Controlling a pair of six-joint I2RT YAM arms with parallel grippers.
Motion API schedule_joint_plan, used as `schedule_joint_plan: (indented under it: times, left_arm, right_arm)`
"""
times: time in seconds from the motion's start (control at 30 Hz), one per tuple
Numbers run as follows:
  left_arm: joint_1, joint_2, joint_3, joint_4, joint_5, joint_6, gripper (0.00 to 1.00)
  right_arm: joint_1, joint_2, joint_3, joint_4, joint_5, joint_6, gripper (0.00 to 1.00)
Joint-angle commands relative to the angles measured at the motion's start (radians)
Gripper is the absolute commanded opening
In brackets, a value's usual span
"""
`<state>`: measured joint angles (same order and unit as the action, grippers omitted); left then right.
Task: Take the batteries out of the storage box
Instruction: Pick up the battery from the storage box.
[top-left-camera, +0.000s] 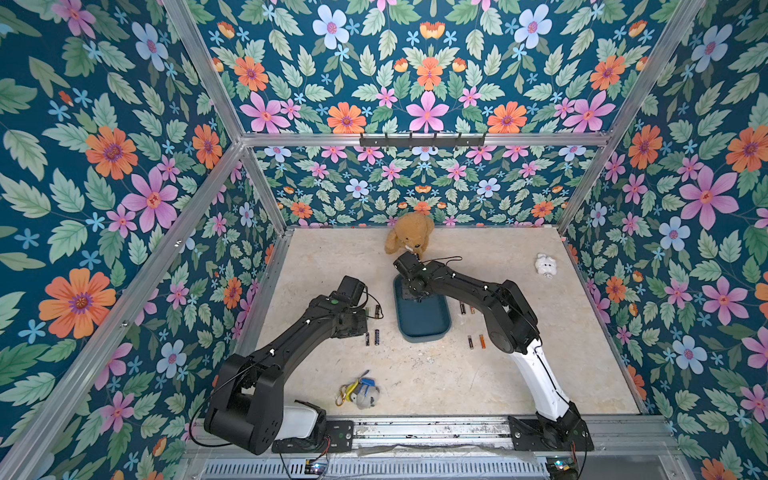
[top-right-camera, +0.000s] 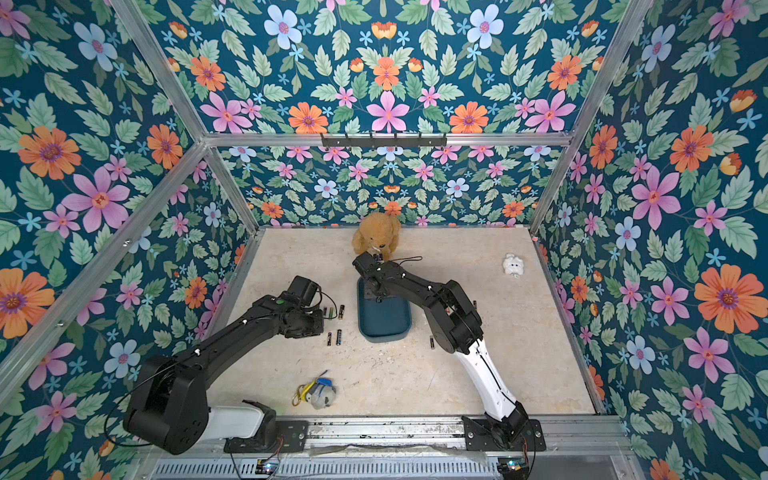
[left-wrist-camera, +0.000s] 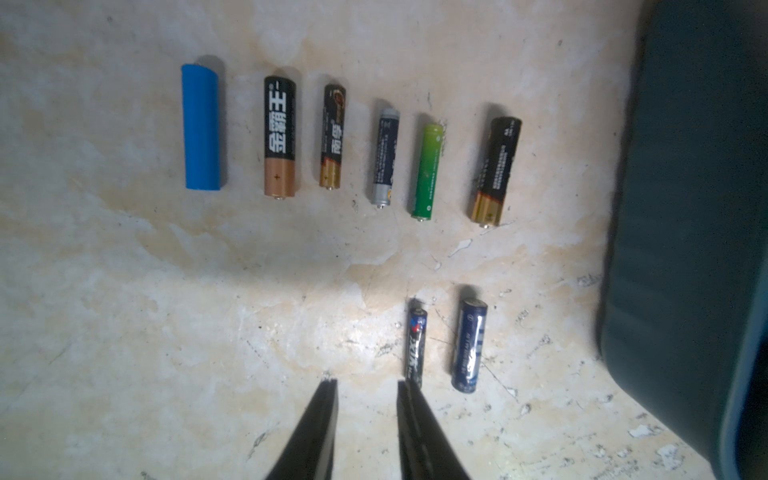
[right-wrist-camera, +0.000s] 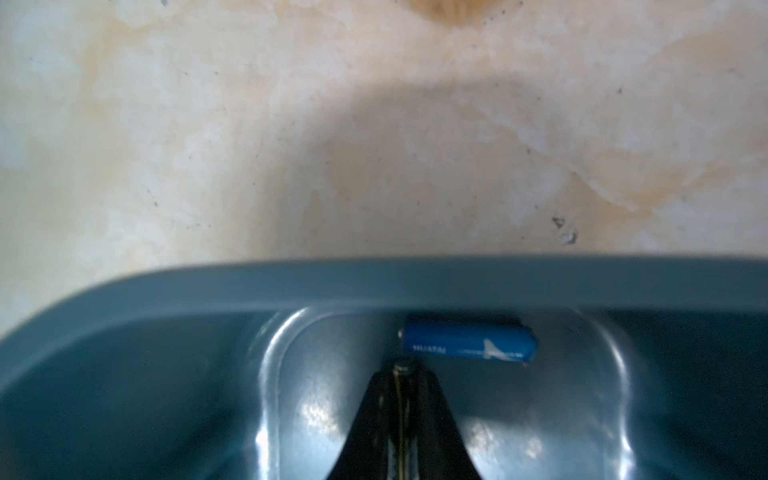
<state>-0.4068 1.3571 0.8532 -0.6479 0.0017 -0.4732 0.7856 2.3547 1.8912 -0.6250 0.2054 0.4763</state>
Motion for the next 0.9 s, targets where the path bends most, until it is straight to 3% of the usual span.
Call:
schedule_joint_plan:
  times: [0.0, 0.53, 0.87]
  left_arm:
    - [0.0, -0.002, 0.01, -0.015, -0.007, -0.004, 0.31]
    - [0.001, 0.007, 0.061, -0.032, -0.004, -0.001, 0.31]
    - [0.001, -0.003, 0.085, -0.048, -0.011, 0.001, 0.31]
  right_arm:
    - [0.001, 0.002, -0.013, -0.167, -0.05, -0.002, 0.13]
    - [0.001, -0.2, -0.073, -0.159, -0.06, 0.008, 0.11]
    - [-0.006, -0.433, -0.285, -0.152, 0.023, 0.004, 0.12]
